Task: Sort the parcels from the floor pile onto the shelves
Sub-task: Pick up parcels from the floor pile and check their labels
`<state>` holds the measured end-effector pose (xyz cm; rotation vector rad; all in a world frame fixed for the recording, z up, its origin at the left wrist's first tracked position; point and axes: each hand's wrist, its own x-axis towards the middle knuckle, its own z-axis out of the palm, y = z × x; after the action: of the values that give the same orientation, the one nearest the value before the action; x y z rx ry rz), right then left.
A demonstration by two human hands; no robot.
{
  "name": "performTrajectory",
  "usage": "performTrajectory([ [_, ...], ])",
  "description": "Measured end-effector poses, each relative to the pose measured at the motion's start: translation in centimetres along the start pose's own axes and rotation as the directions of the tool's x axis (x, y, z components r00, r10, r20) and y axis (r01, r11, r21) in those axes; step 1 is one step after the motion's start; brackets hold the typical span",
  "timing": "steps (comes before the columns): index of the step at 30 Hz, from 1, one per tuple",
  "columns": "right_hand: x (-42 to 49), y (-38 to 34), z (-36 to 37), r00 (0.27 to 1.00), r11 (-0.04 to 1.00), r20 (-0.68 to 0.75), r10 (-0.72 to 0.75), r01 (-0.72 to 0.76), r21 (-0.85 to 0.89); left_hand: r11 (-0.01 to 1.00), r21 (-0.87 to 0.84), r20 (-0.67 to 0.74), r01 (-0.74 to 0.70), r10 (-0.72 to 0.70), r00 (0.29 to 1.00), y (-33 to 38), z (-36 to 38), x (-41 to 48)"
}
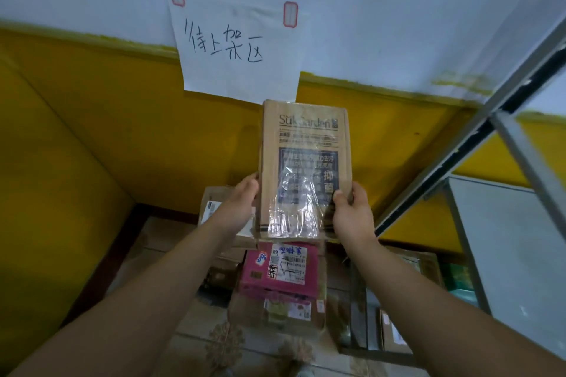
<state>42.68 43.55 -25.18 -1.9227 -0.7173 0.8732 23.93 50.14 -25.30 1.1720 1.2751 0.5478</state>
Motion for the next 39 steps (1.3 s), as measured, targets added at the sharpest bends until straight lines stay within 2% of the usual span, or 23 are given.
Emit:
performTrajectory([
  [3,-0.9,-0.7,-0.4,0.999,0.999,0.05,-0.018,0.016,0.042,0.991,-0.135,-0.17,-0.009,-0.015,0.985,0.5,-1.2,-2.3],
  [6,-2.8,-2.1,-0.6,0.988,0.998,0.139,-0.062,0.059,0.029,0.955,-0.271,-0.053,0.125,-0.144,0.988,0.8,-1.8,-4.8],
  [8,-4.2,-3.2,-0.5,0.977,0.993,0.189,-0.1,0.109,-0.039,0.953,-0.267,-0.008,0.144,-0.151,0.988,1.6,-1.8,-6.4],
  [10,-5.7,-4.5,-0.3,0.97,0.983,0.205,-0.128,0.152,-0.104,0.962,-0.259,-0.029,0.087,-0.098,0.995,2.2,-1.8,-7.5],
  [13,-8.5,-6.2,0.3,0.962,0.98,0.231,-0.145,0.172,-0.101,0.973,-0.223,-0.107,-0.052,0.029,0.994,2.8,-2.3,-9.9],
  [16,-12.0,-7.1,1.2,0.934,0.984,0.312,-0.176,0.179,0.018,0.981,-0.1,-0.124,-0.169,0.156,0.98,2.1,-3.7,-12.7],
  [18,-14.3,-7.0,2.2,0.915,0.985,0.365,-0.171,0.151,0.084,0.969,-0.086,-0.125,-0.231,0.219,0.968,1.3,-5.0,-14.7],
  [23,-18.0,-5.7,4.7,0.947,0.977,0.269,-0.175,0.132,0.17,0.947,-0.056,-0.053,-0.318,0.315,0.948,-0.4,-7.8,-19.2],
  [27,-21.0,-5.4,4.6,0.966,0.971,0.208,-0.152,0.106,0.214,0.941,-0.076,0.007,-0.331,0.333,0.943,-1.5,-8.4,-21.5],
  [33,-24.6,-5.6,1.5,0.972,0.962,0.101,-0.211,0.189,0.197,0.945,-0.16,0.106,-0.286,0.304,0.947,-1.5,-7.1,-24.3],
  [39,-28.1,-3.4,-4.6,0.976,0.967,-0.02,-0.216,0.217,0.136,0.959,-0.043,0.185,-0.279,0.282,0.941,-1.4,-4.7,-28.6],
])
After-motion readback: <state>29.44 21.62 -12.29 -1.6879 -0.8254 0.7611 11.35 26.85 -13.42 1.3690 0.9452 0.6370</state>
